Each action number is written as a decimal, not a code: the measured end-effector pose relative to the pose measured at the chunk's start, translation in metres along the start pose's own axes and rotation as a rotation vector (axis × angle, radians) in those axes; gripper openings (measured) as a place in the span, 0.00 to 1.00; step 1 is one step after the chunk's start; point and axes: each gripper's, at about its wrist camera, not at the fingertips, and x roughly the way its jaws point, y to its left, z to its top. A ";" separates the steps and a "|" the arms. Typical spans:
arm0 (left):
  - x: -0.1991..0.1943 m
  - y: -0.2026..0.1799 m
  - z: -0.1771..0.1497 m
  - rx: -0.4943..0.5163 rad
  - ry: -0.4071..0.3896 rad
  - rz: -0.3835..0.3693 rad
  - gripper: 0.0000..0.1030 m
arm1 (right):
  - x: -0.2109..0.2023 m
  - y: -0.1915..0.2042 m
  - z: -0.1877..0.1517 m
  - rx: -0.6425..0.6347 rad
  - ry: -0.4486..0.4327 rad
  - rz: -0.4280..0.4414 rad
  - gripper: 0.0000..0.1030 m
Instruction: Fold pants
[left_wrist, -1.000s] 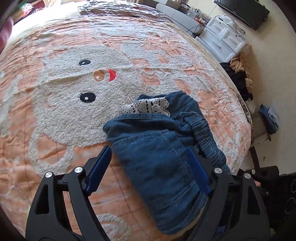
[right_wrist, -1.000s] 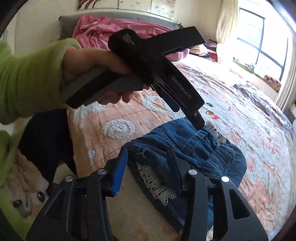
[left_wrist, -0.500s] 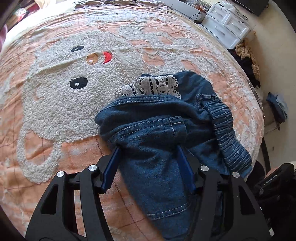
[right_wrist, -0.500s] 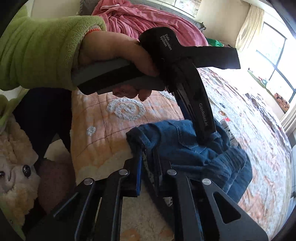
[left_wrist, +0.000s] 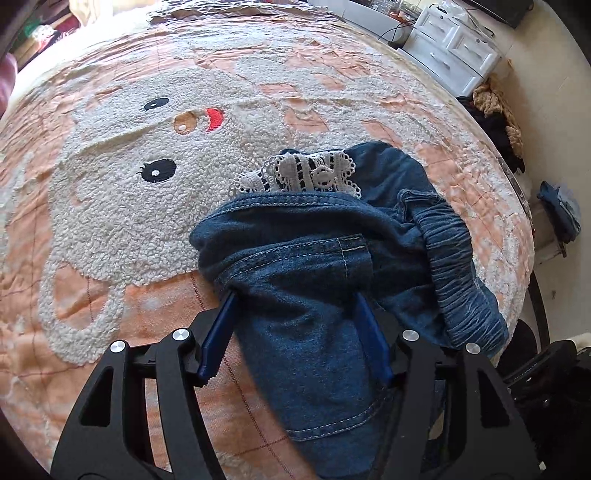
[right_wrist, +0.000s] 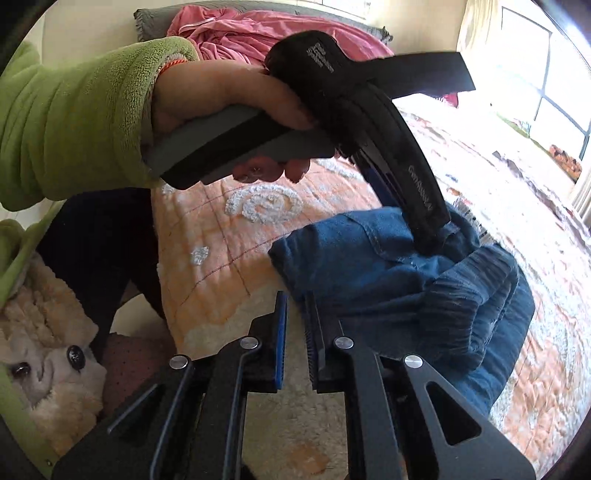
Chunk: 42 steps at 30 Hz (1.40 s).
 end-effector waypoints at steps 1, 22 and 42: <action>0.000 0.000 0.000 -0.001 -0.002 -0.001 0.53 | 0.000 -0.001 0.000 0.017 0.018 0.014 0.10; -0.012 0.007 0.003 -0.046 -0.020 -0.031 0.54 | -0.022 -0.029 0.020 -0.096 -0.028 -0.216 0.48; 0.002 0.010 0.005 -0.062 -0.005 -0.044 0.58 | -0.013 -0.022 -0.020 -0.037 0.010 -0.117 0.09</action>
